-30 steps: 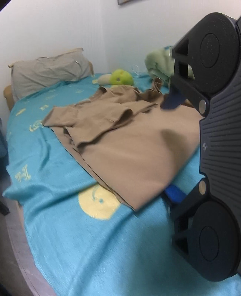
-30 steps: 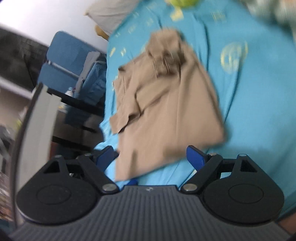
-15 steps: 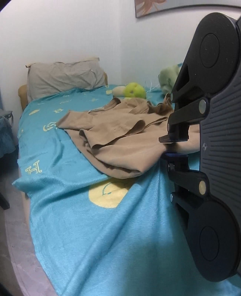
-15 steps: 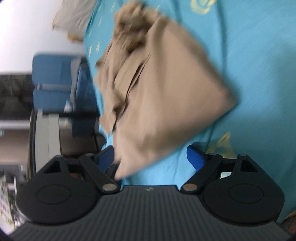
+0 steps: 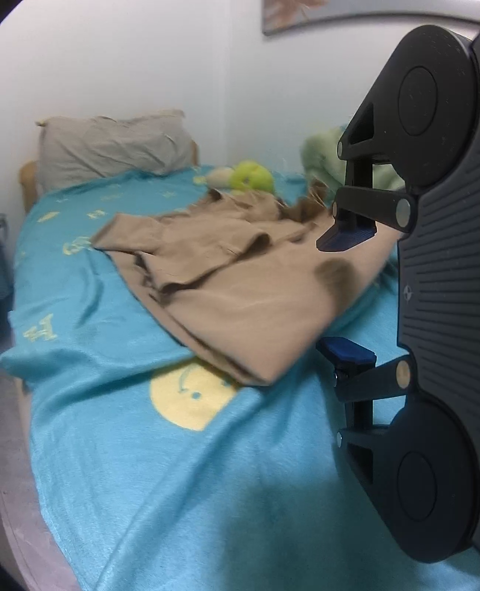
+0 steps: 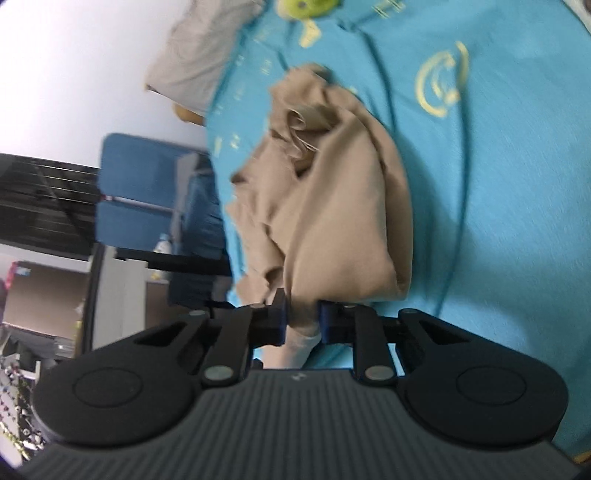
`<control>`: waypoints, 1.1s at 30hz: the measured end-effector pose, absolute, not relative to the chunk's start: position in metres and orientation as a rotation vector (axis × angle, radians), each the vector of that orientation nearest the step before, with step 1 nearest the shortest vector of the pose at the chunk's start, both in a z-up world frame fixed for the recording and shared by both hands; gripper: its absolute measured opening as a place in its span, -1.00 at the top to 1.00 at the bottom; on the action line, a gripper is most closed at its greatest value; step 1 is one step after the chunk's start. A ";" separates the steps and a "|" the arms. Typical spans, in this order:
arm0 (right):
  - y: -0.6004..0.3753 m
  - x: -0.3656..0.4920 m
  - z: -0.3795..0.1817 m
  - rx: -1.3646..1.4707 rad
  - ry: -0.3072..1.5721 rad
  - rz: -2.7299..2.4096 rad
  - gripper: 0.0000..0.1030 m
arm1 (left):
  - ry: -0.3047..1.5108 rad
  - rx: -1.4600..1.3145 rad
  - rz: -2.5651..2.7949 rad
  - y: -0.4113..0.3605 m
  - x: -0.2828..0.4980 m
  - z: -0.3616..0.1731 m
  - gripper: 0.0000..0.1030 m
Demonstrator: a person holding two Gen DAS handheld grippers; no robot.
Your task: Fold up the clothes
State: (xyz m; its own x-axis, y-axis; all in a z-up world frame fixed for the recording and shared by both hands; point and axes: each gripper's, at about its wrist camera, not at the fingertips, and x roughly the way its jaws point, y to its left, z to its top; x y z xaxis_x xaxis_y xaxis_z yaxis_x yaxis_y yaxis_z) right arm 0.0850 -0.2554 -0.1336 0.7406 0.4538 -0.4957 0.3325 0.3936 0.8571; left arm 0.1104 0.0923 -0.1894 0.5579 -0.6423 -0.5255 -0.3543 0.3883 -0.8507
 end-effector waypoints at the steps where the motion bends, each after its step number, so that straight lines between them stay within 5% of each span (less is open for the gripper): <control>1: -0.257 0.085 -0.134 1.212 0.774 0.087 0.63 | 1.003 -1.227 -0.230 0.094 0.111 -0.189 0.07; 8: -0.262 0.093 -0.146 1.266 0.843 0.049 0.59 | 0.938 -1.268 -0.221 0.102 0.111 -0.186 0.34; 16: -0.268 0.091 -0.164 1.288 0.948 -0.010 0.31 | 0.988 -1.228 -0.210 0.098 0.107 -0.187 0.20; 20: -0.263 0.091 -0.155 1.187 0.929 -0.020 0.61 | 1.052 -1.222 -0.215 0.094 0.106 -0.192 0.07; 27: -0.265 0.081 -0.127 1.183 0.741 0.107 0.66 | 1.039 -1.225 -0.309 0.081 0.110 -0.186 -0.20; 33: -0.273 0.082 -0.128 1.250 0.720 0.091 0.67 | 0.911 -1.174 -0.242 0.088 0.113 -0.175 0.01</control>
State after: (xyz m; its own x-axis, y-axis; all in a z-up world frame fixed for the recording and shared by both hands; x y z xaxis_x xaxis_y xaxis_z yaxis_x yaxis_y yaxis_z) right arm 0.0818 -0.2725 -0.1276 0.7794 0.4396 -0.4464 0.3142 0.3423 0.8855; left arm 0.1127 0.0879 -0.1749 0.6334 -0.6014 -0.4870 -0.2812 0.4074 -0.8689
